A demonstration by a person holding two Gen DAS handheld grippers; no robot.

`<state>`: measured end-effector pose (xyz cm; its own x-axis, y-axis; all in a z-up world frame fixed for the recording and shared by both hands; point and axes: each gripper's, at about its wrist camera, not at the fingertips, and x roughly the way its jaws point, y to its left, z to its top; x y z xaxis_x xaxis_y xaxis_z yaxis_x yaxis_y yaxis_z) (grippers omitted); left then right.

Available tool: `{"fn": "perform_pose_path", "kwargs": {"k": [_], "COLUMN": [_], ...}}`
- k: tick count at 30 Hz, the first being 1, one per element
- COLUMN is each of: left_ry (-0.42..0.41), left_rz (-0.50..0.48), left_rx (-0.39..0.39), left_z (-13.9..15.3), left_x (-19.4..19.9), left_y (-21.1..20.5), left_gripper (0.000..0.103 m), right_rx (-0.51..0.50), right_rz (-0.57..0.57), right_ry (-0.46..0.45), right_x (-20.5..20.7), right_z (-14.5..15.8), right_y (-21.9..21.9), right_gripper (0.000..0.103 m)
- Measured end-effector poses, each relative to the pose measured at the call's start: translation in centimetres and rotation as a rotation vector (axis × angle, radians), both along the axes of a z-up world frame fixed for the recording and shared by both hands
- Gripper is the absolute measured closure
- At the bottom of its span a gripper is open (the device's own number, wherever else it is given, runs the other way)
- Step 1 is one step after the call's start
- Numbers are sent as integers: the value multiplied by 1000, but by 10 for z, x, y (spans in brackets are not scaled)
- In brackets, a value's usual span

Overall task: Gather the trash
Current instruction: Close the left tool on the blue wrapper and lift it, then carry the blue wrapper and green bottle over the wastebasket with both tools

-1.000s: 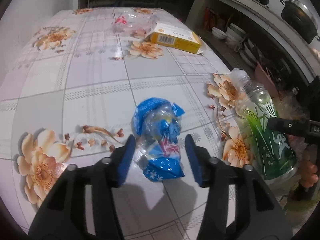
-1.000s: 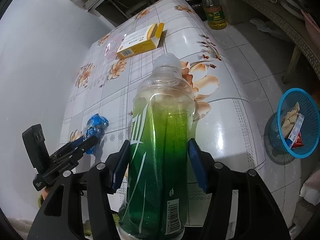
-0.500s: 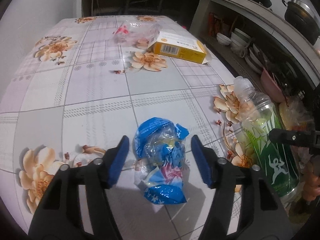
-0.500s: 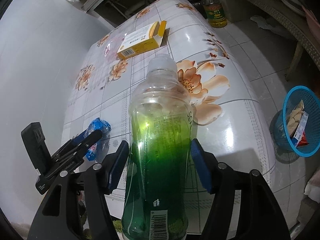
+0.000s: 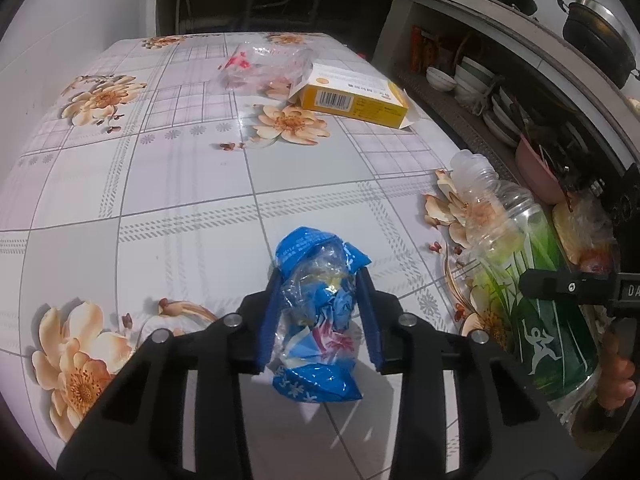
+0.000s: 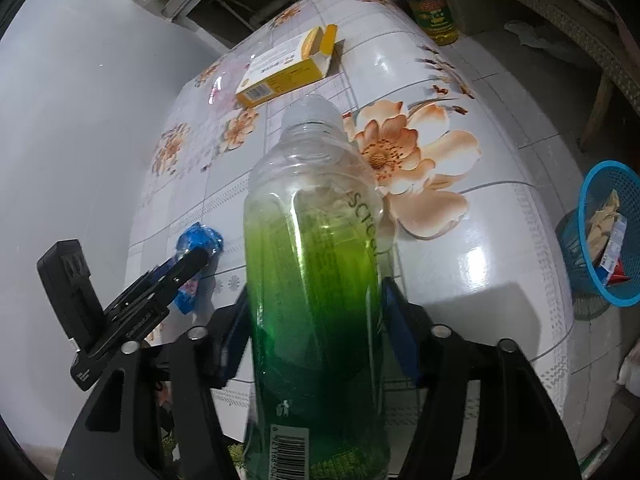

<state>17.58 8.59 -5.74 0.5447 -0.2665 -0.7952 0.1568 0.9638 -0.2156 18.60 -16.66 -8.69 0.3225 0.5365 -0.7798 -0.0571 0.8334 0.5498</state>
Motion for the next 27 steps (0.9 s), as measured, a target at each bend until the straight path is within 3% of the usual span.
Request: {"fn": "perform_pose_path", "kwargs": {"k": [18, 27], "left_ry": [-64, -102], "left_rz": [-5, -113], "left_rx": [-33, -54], "left_z": [26, 50], "left_x": [-5, -3], "left_y": [-4, -57], "left_gripper": [75, 75], "right_rx": [29, 60], "right_rz": [-60, -168], "right_ry": [-66, -132], "right_x": [-11, -29], "right_z": [19, 36], "right_y": [-27, -81], "right_gripper": [48, 48]}}
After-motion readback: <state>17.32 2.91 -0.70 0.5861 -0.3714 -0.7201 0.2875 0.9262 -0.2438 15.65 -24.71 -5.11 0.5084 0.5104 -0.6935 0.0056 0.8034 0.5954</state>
